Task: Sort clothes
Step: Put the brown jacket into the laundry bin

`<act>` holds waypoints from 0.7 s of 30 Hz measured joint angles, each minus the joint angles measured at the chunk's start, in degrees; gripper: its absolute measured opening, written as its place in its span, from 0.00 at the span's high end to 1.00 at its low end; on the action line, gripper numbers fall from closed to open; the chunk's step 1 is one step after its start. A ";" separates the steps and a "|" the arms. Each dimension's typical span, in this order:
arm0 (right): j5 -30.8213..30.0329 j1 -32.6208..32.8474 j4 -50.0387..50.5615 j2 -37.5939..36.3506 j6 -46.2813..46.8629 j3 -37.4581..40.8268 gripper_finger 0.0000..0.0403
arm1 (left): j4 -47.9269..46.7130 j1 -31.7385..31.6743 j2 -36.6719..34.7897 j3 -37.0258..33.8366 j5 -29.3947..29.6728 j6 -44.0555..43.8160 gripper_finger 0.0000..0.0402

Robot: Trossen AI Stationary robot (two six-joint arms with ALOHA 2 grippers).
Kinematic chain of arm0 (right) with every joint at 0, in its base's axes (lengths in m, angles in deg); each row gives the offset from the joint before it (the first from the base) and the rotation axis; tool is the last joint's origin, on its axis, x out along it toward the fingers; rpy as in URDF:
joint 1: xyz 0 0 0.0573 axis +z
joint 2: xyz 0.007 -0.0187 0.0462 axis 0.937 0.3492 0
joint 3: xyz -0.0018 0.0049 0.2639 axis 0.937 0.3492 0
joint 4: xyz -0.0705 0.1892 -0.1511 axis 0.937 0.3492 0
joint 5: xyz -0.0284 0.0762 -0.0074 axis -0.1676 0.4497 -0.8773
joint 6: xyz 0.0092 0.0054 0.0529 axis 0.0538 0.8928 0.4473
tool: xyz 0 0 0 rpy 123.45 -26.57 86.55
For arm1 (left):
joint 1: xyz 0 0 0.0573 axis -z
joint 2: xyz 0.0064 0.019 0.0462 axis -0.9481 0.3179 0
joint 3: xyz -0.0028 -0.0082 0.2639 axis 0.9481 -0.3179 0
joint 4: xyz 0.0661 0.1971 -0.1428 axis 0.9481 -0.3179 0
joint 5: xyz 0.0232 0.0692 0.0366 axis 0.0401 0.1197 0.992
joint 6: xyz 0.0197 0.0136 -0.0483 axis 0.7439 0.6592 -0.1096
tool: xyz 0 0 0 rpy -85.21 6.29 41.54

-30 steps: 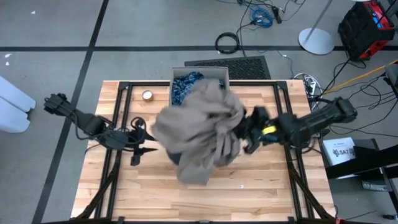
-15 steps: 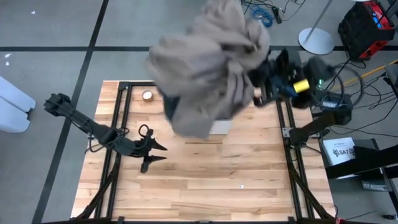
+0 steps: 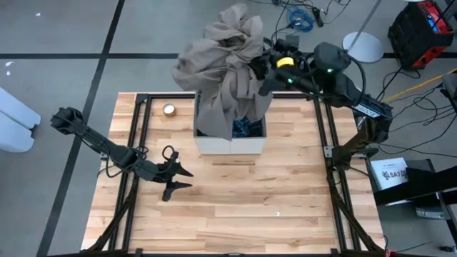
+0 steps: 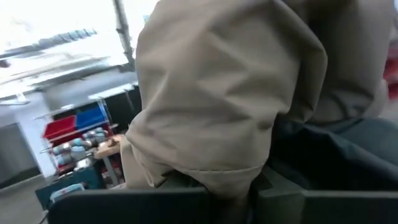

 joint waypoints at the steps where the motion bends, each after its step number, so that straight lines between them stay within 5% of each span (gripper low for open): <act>1: -0.63 -0.47 1.47 0.05 1.90 -0.02 0.97 | -0.04 0.01 0.02 0.00 -0.03 0.00 0.54; 12: 3.19 -5.36 11.14 0.80 22.34 0.00 0.97 | -0.10 0.00 0.02 0.00 -0.53 0.46 0.54; 21: 12.05 -15.51 18.39 11.26 21.36 -0.02 0.97 | -0.03 -0.01 0.02 0.00 0.15 0.16 0.54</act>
